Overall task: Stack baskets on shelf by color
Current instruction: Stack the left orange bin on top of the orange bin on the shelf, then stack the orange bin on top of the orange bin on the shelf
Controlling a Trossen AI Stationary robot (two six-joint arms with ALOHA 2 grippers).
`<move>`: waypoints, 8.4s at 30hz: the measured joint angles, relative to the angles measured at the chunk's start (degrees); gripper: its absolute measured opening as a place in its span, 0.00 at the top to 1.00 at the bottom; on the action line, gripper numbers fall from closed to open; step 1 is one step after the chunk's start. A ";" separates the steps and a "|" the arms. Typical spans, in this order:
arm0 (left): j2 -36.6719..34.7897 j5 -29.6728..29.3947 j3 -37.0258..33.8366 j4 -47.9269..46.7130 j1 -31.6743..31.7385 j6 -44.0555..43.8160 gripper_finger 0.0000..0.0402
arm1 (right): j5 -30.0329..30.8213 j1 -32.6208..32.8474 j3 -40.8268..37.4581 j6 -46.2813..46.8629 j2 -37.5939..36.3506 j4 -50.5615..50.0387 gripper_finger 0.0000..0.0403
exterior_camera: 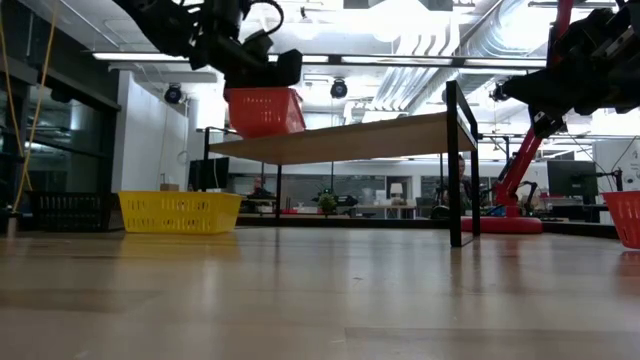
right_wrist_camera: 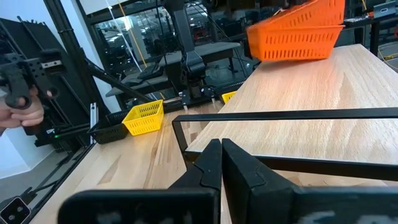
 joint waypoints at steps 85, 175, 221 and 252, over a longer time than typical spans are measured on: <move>-15.33 -15.27 -1.40 -35.19 -8.88 -15.94 0.97 | 0.00 0.00 0.00 0.00 0.00 -0.02 1.00; -18.97 10.45 6.97 -50.43 2.21 -23.20 0.84 | 0.00 0.00 0.00 -0.01 0.00 -0.02 1.00; -15.53 -16.83 2.91 -72.57 -29.97 -21.14 1.00 | 0.00 0.02 0.00 -0.01 0.02 -0.01 1.00; -17.56 -3.07 5.03 -67.18 -19.70 -11.68 1.00 | 0.00 0.02 0.00 0.00 0.02 -0.02 1.00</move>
